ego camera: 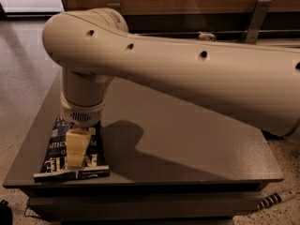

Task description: Move blue chip bag near rxbar chocolate

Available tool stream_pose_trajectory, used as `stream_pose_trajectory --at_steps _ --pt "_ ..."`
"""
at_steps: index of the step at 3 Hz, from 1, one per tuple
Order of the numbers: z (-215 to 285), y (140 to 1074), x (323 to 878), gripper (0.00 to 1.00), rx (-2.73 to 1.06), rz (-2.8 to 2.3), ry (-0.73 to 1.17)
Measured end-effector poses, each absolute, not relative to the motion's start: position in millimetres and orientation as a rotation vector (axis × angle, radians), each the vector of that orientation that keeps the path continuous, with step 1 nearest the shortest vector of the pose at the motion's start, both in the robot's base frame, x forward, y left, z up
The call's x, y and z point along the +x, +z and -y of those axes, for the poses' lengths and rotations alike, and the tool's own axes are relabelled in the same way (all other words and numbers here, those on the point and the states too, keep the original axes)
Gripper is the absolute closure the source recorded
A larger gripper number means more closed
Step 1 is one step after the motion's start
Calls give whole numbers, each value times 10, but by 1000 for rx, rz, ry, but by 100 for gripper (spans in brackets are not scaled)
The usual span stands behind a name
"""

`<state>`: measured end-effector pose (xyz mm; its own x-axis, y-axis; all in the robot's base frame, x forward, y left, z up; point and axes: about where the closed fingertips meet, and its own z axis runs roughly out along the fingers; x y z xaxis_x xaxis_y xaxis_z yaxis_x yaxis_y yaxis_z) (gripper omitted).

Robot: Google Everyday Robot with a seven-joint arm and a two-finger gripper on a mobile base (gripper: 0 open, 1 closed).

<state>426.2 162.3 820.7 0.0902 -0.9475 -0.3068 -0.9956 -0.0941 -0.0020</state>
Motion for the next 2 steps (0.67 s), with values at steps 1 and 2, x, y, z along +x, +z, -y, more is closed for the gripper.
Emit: stream_pose_trajectory --at_steps 1,2 --pt "-1624 8208 4255 65 -2156 -1958 335" --pt "-1624 8246 4255 88 -2156 -1958 335"
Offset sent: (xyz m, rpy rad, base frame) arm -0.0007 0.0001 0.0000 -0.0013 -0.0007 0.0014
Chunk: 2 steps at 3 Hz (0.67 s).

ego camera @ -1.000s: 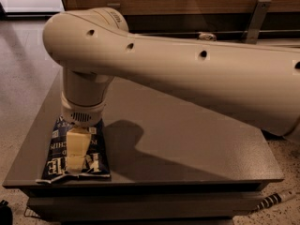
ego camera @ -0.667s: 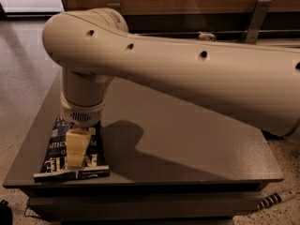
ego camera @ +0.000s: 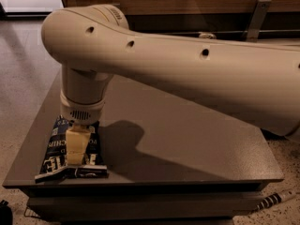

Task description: Move blue chip bag near rxbar chocolate

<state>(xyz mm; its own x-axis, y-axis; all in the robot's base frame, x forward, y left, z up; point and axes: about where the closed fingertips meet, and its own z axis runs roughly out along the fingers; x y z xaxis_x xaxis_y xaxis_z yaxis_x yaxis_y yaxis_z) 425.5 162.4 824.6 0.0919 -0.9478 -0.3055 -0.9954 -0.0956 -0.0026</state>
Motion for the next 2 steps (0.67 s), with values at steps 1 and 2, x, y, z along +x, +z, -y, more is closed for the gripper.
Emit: stream_pose_trajectory --at_steps 1,2 --pt "-1624 8259 4255 100 -2156 -1958 335" --pt "-1625 8260 4255 100 -2156 -1958 335"
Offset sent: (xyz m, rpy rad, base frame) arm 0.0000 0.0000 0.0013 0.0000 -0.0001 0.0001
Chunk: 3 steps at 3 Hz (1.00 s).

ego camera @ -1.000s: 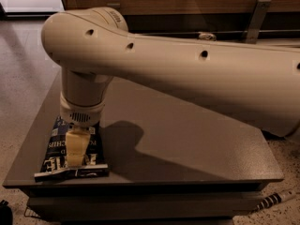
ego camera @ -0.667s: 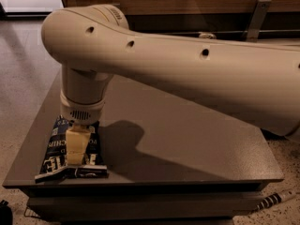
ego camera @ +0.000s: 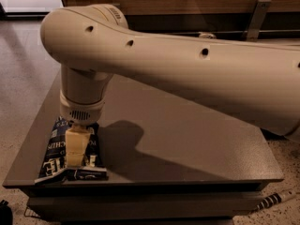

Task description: Move blue chip bag near rxbar chocolate

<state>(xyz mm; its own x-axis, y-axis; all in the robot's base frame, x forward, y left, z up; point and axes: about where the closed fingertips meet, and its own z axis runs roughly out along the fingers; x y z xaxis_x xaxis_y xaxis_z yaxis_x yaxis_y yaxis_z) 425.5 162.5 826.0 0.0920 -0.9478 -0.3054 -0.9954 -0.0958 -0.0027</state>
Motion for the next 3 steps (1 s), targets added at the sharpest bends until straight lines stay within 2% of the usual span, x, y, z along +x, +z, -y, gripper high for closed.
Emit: stream_pose_trajectory --at_steps 1,3 --pt "-1622 8263 4259 100 -2155 -1957 334" --pt "-1304 8655 4957 100 -2072 -1879 263"
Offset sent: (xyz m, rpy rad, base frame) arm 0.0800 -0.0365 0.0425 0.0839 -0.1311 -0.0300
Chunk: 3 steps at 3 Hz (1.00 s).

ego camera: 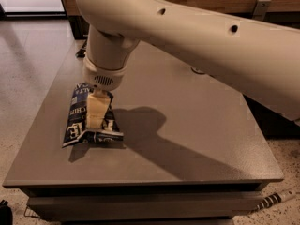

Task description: Move blue chip bag near rxbar chocolate

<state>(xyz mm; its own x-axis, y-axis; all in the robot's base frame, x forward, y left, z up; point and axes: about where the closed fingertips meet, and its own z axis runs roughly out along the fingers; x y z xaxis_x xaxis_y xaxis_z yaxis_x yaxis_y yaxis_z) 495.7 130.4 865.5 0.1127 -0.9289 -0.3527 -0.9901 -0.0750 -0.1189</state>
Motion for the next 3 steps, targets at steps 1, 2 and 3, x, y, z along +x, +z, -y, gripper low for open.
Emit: stream_pose_trajectory --at_steps 1,2,3 --pt "-1168 8844 5302 100 -2025 -1856 231" --pt "-1110 8985 5536 100 -1996 -1810 172" --pt "-1089 9095 5859 100 -1937 -1752 60"
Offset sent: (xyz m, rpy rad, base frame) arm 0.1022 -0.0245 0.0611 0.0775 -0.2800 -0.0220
